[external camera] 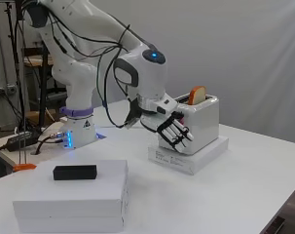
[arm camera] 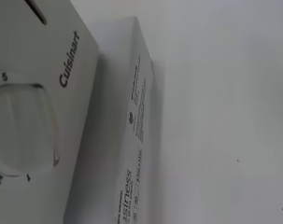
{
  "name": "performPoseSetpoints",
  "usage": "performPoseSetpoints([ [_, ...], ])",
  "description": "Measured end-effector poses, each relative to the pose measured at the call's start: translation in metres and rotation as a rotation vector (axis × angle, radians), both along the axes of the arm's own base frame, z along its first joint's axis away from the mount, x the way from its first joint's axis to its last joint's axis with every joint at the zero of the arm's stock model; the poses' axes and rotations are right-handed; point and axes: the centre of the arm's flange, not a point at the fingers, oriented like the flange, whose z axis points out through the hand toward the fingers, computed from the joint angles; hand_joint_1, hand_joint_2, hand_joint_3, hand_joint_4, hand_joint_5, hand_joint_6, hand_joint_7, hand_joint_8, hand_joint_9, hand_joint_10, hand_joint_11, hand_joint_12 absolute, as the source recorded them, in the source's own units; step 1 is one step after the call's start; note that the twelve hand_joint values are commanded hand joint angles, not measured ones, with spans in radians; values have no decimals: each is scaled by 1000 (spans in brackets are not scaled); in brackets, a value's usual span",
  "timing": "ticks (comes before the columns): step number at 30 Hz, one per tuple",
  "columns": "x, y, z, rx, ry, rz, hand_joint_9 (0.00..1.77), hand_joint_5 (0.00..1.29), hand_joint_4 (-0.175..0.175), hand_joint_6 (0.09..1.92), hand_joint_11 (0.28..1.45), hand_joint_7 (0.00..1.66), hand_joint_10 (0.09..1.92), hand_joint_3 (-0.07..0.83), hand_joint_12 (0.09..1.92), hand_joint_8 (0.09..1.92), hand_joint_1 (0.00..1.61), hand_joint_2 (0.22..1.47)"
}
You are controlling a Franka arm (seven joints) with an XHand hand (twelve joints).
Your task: Teleoperate dual arm-hand system to toast a bread
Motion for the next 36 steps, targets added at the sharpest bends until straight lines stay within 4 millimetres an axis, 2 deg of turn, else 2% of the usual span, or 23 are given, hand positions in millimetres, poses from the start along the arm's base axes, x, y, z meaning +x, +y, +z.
performPoseSetpoints([
  [6,-7,2,-19,15,27,-12,487,240,11,87,437,459,87,10,87,87,63,980],
  [11,-10,-7,-33,27,51,-77,500,243,5,87,481,484,87,13,87,87,79,1009],
  [12,-11,-14,-27,36,47,-100,494,235,1,87,485,480,87,15,87,87,88,1019],
  [15,-11,-34,19,44,-22,-158,492,258,-10,87,495,491,87,12,87,87,200,1090],
  [17,-10,-33,39,-3,-51,-171,495,267,-14,87,497,499,87,13,87,87,190,1114],
  [18,-9,-29,41,-33,-50,-171,496,270,-13,87,497,499,87,16,87,87,150,1129],
  [20,-5,-16,24,-84,-15,-162,493,273,-5,87,495,492,87,14,87,87,85,1141],
  [22,-3,-1,-9,-104,45,-143,490,273,0,87,492,487,87,10,87,87,60,1143],
  [24,-2,15,-36,-77,89,-128,500,266,24,87,493,496,87,-2,87,87,20,1119],
  [26,-2,22,-54,-34,111,-134,506,252,44,87,493,497,87,-12,87,87,4,1094],
  [29,-1,26,-58,-6,111,-131,503,240,55,87,484,489,87,-14,87,87,0,1078],
  [36,0,20,-35,0,90,-82,455,226,57,87,441,443,87,-8,87,87,0,1069],
])
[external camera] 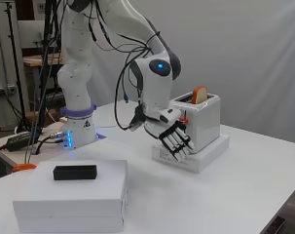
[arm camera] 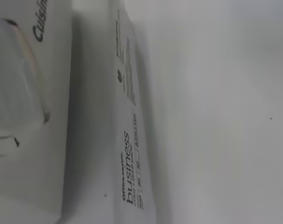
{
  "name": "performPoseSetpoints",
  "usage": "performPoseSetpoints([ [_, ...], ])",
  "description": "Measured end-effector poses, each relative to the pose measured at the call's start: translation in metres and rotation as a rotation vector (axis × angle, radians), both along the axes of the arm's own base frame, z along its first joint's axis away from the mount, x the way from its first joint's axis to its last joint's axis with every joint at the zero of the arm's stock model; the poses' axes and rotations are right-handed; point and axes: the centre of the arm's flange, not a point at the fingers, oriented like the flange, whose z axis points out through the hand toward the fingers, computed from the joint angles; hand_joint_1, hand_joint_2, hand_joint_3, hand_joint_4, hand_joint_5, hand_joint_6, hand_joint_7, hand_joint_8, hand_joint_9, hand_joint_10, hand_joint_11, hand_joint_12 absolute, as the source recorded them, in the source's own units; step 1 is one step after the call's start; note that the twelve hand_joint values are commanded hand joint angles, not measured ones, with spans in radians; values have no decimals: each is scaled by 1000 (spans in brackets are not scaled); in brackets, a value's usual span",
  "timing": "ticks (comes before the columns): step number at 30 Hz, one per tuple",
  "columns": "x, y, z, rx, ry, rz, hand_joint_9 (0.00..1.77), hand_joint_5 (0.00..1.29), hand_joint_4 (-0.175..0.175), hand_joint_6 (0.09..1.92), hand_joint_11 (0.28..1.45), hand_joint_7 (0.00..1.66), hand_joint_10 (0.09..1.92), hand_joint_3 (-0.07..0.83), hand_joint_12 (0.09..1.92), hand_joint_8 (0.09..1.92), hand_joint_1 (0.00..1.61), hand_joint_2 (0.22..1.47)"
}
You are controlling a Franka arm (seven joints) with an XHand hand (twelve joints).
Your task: Teleoperate dual arm-hand system to toast a bread
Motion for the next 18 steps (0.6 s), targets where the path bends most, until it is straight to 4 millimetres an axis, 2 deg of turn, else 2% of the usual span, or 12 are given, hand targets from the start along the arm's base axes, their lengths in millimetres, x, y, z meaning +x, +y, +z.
performPoseSetpoints([
  [6,6,-3,44,13,-35,14,442,210,54,87,433,384,87,-5,87,87,0,1063],
  [9,3,-4,32,9,-9,4,419,209,55,87,434,347,87,-6,87,87,0,1057],
  [12,1,-17,18,4,39,-29,408,207,52,87,423,338,87,-8,87,87,11,1048],
  [18,-1,-34,25,-8,44,-47,455,234,48,87,430,373,87,-5,87,87,14,1040],
])
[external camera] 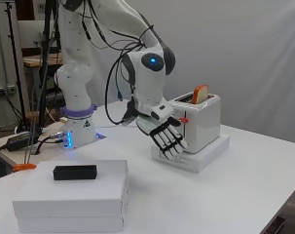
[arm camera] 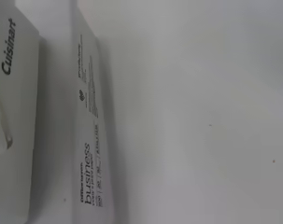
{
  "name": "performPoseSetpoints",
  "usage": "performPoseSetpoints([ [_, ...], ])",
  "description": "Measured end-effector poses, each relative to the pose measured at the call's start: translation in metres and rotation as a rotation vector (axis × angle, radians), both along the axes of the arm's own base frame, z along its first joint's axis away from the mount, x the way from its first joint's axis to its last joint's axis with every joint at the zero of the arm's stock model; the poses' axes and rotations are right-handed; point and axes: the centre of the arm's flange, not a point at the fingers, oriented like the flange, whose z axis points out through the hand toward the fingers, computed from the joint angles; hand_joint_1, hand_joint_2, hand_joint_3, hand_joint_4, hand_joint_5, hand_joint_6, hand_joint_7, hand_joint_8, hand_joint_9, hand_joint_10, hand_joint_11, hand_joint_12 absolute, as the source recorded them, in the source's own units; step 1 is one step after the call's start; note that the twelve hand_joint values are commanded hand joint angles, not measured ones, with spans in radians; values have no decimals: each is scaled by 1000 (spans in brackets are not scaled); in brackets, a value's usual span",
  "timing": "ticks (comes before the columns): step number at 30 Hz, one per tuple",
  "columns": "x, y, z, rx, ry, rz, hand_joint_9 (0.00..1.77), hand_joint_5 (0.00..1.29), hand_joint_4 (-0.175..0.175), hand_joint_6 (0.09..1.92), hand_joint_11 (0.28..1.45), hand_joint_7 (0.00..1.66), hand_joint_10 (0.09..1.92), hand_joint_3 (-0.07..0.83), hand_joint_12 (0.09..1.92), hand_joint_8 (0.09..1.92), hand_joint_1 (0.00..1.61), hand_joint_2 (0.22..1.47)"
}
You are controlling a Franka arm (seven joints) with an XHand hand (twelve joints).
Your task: Teleoperate dual arm-hand system to toast a bread
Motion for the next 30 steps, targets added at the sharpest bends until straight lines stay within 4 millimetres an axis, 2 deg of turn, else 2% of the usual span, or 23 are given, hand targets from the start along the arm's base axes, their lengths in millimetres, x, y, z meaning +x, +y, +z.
performPoseSetpoints([
  [5,-1,-4,22,-24,-60,6,557,260,44,87,456,441,87,-1,87,87,0,1045],
  [9,2,13,31,-2,-85,52,556,259,45,87,451,436,87,-5,87,87,0,1034],
  [12,5,28,27,4,-67,75,550,246,53,87,448,426,87,-5,87,87,0,1029],
  [18,7,38,-1,7,-21,101,514,220,58,87,442,394,87,-1,87,87,0,1032],
  [25,-4,20,-64,9,82,12,509,204,44,87,477,421,87,10,87,87,4,1069],
  [27,-5,18,-71,5,93,2,503,199,40,87,479,425,87,8,87,87,3,1070],
  [30,1,19,-70,-2,85,-1,504,207,43,87,483,432,87,6,87,87,0,1070],
])
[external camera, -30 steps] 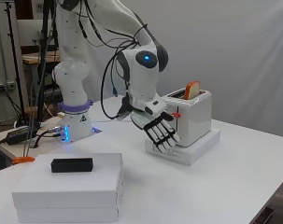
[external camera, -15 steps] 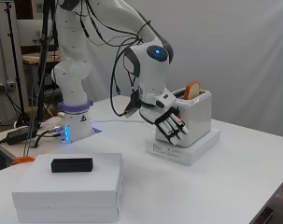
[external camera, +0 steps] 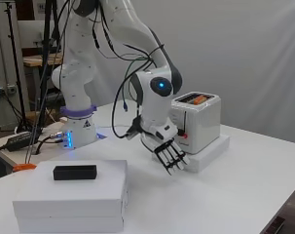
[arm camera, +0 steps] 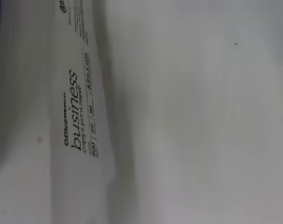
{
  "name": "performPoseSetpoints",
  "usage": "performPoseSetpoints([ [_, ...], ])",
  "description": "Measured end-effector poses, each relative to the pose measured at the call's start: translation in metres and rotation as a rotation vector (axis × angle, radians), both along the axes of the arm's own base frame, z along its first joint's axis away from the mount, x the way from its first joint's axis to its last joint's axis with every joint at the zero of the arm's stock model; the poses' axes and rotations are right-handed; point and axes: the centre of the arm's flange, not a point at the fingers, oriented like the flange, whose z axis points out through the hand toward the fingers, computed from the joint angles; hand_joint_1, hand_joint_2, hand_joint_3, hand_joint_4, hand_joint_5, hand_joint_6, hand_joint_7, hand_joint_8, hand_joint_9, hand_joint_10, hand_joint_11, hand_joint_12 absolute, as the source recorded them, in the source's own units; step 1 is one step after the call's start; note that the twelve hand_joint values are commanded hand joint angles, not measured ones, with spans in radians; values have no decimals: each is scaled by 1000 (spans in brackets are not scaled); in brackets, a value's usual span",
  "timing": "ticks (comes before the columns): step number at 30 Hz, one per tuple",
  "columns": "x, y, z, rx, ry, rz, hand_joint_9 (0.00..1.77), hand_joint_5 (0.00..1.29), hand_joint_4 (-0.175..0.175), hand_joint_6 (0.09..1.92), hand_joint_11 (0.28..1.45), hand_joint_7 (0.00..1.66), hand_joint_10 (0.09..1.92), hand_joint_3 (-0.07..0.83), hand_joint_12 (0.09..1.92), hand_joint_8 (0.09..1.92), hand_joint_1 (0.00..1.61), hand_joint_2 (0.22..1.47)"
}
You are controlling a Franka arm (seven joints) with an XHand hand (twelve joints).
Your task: Teleoperate dual arm-hand system to toast a bread
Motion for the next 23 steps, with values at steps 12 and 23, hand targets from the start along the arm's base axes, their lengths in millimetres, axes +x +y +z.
performPoseSetpoints([
  [12,9,29,195,-40,-354,52,558,279,8,87,443,404,87,-1,87,87,0,1050],
  [23,-38,46,295,-111,-517,61,477,282,5,87,410,345,87,0,87,87,0,1059],
])
